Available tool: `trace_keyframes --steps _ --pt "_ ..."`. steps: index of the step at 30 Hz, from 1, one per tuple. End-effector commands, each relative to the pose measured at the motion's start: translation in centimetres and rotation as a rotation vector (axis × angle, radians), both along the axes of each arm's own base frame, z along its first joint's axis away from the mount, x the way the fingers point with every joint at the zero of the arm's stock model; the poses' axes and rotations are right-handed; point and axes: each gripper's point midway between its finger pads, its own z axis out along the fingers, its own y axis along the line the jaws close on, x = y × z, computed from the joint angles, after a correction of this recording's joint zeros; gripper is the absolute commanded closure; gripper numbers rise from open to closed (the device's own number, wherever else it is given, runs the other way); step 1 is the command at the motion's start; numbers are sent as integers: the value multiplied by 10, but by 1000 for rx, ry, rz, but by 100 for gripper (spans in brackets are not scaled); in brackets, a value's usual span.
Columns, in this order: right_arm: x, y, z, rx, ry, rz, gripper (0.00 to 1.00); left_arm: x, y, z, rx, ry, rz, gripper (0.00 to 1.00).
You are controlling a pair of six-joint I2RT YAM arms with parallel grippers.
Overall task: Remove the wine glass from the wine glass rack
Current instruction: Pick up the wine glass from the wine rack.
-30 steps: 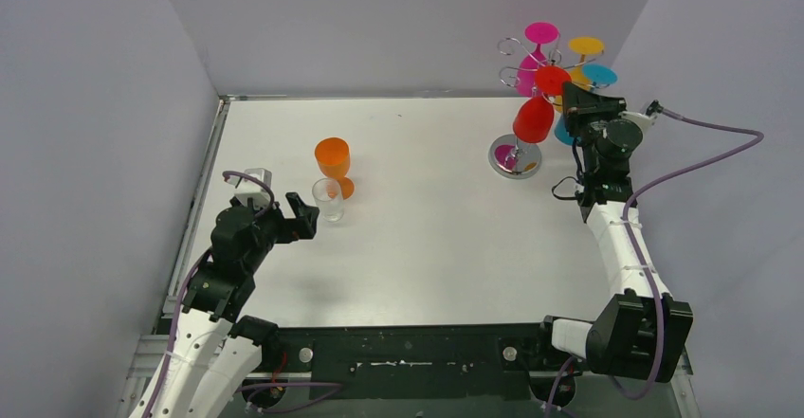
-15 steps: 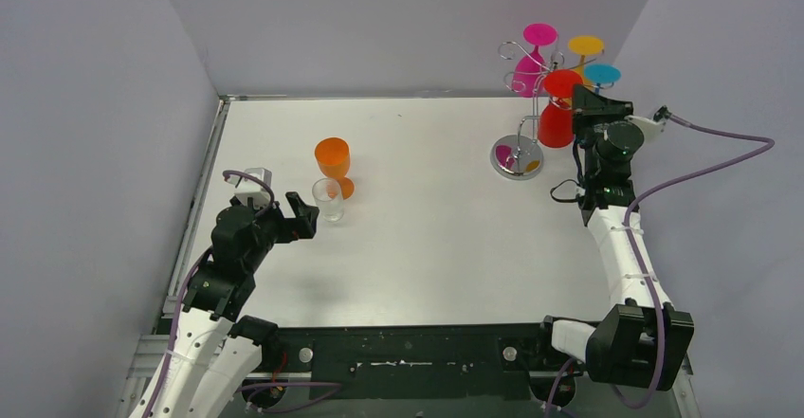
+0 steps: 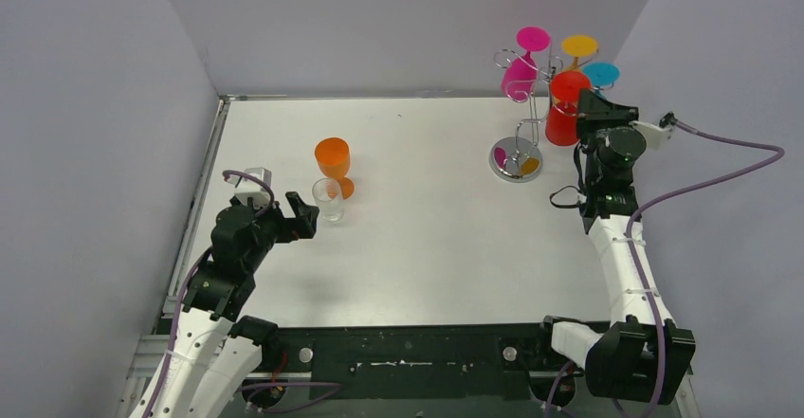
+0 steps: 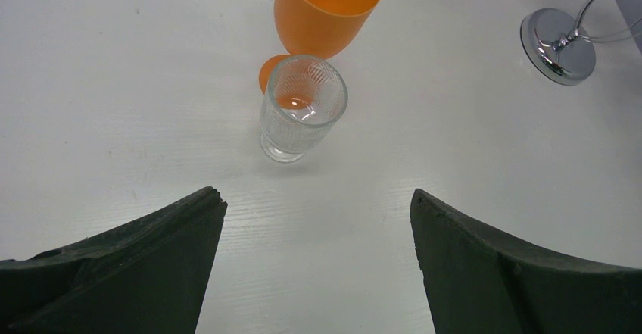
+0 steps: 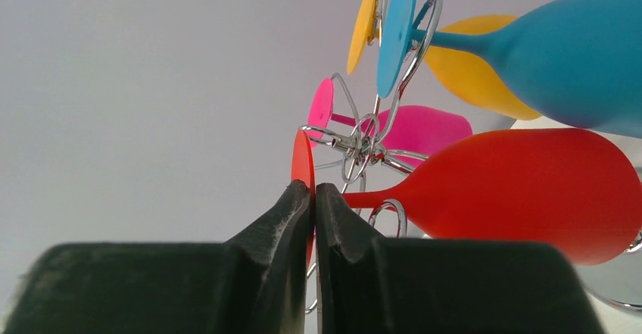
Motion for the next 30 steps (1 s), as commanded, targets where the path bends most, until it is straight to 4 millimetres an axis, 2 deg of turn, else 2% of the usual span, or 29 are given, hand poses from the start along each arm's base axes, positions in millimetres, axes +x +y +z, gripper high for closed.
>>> trace_keyframes --steps 1,10,22,30 --pt "-14 -7 24 34 -102 -41 100 5 -4 17 -24 -59 -16 9" --pt "-11 -4 13 175 -163 -9 100 4 -4 17 -25 -60 -18 9" --pt "-18 -12 21 293 -273 -34 100 4 -4 17 -26 -62 -17 9" --pt "-29 -9 28 268 -284 -23 100 4 -4 18 -27 -64 -18 10"
